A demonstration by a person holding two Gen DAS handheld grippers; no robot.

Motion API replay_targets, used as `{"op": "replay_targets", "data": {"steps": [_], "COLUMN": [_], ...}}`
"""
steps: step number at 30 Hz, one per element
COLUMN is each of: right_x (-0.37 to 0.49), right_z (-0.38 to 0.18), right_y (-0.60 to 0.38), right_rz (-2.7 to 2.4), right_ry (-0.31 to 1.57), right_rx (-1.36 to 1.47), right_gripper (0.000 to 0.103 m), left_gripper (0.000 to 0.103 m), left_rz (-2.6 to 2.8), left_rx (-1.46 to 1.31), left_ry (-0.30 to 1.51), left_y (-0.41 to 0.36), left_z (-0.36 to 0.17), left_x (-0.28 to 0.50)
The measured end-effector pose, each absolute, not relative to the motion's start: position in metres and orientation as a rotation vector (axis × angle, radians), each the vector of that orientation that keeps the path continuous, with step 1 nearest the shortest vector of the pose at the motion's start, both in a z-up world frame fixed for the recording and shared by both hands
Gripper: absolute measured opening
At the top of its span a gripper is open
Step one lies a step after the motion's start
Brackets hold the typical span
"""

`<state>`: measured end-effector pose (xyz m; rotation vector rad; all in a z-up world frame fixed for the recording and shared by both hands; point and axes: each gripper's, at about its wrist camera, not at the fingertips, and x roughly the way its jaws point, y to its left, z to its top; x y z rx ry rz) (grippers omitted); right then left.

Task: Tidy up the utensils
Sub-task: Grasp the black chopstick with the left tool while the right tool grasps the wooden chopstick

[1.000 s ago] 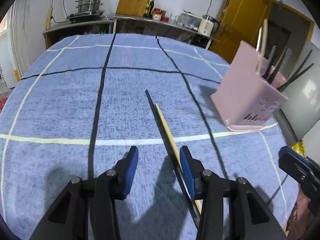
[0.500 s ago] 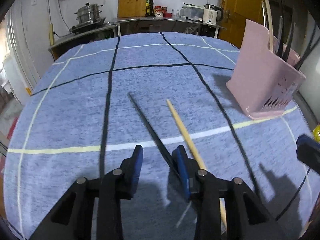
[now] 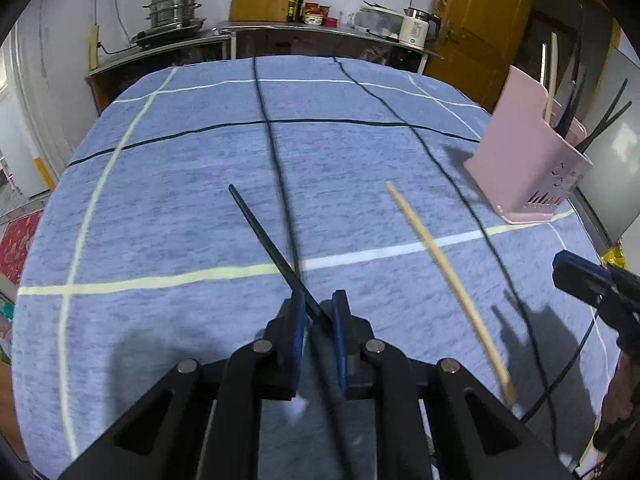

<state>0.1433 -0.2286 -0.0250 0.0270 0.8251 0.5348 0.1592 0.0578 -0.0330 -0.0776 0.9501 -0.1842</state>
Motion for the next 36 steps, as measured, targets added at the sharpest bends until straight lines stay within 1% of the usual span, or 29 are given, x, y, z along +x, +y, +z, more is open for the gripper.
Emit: {"op": "replay_targets", "data": {"steps": [5,7,9,14,18,26,30,33,36], "right_x": [0.155,0.162,0.170,0.192,0.209,0.235,0.242,0.244,0.245], "right_z": [-0.030,-0.032,-0.035,-0.044,-0.052,-0.063,-0.063,-0.061,-0.059], "right_y": [-0.205,-0.195,-0.185,-0.170,-0.160,-0.142,-0.138,-0.136,-0.136], "right_rz": [0.556,0.563,0.563,0.555,0.552,0.520,0.507,0.491,0.500], "right_ry": [0.842,0.847,0.856,0.880,0.907,0.950,0.961,0.970,0.985], "right_rx": [-0.006,-0.023,-0.041,-0.060,-0.065,-0.109,-0.124,-0.137,-0.134], "right_gripper": [0.015,0.015,0.015,0.015,0.015,0.015,0.015,0.007,0.007], "left_gripper": [0.015,0.019,0.020,0.021,0.021,0.014,0.013,0.013,0.011], "left_rz": [-0.161,-0.131,-0.093,-0.073,-0.064,-0.071,-0.072,-0.072,-0.074], "left_rx": [-0.175,-0.213,-0.245,-0.273,-0.241,-0.212,-0.201,-0.184,-0.179], "left_ry": [0.941,0.940,0.960,0.950,0.933,0.914,0.911,0.917,0.926], "left_y": [0.084,0.089,0.092,0.088,0.083,0.086,0.085,0.084,0.083], "left_z": [-0.028,-0.029,-0.033,-0.039,-0.041,-0.042,-0.041,-0.041,-0.040], "left_x": [0.159,0.165,0.173,0.183,0.187,0.187,0.187,0.189,0.192]}}
